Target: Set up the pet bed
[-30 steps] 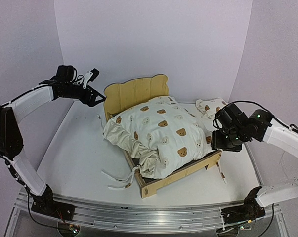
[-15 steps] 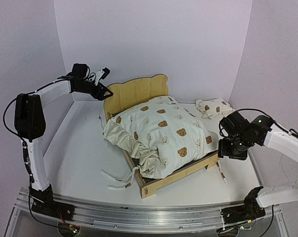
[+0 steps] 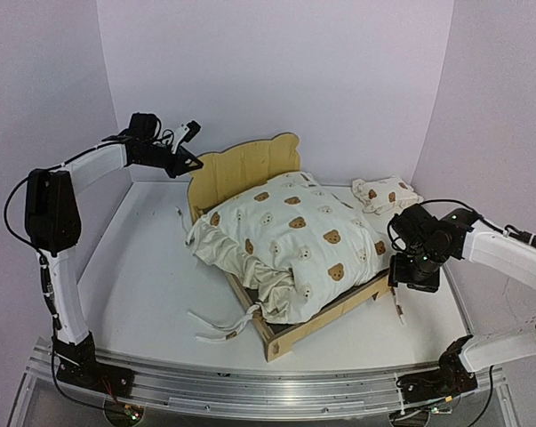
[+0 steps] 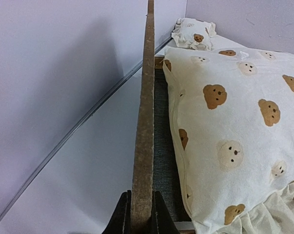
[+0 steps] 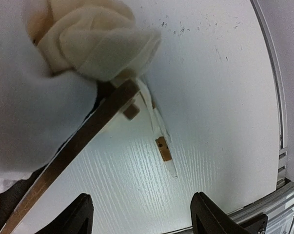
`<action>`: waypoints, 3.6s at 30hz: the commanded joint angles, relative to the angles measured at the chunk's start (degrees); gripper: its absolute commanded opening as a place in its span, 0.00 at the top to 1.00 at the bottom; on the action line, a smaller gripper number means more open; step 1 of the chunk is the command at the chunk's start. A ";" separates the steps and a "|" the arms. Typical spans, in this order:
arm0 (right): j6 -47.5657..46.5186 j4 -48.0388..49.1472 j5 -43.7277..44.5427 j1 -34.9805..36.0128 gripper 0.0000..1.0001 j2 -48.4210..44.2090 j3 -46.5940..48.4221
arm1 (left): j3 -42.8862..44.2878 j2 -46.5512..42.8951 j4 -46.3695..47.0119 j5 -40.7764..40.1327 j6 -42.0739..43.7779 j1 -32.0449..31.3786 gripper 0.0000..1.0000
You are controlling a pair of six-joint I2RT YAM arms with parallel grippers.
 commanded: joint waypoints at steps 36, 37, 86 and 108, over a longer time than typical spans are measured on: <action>-15.08 5.96 -17.17 -2.33 0.41 11.47 19.35 | -40.48 -58.32 2.83 -38.48 -22.06 -0.03 0.42; -14.45 6.02 -17.84 -1.80 0.43 10.56 18.90 | -39.60 -59.16 4.30 -35.03 -19.91 -0.04 0.42; -19.20 15.05 -23.06 16.67 1.00 20.51 23.87 | -53.23 -39.88 0.46 -41.89 17.14 -27.84 1.00; -18.92 13.39 -30.25 16.68 0.60 17.39 27.29 | -61.21 -50.29 -1.49 -43.67 29.15 -21.01 1.00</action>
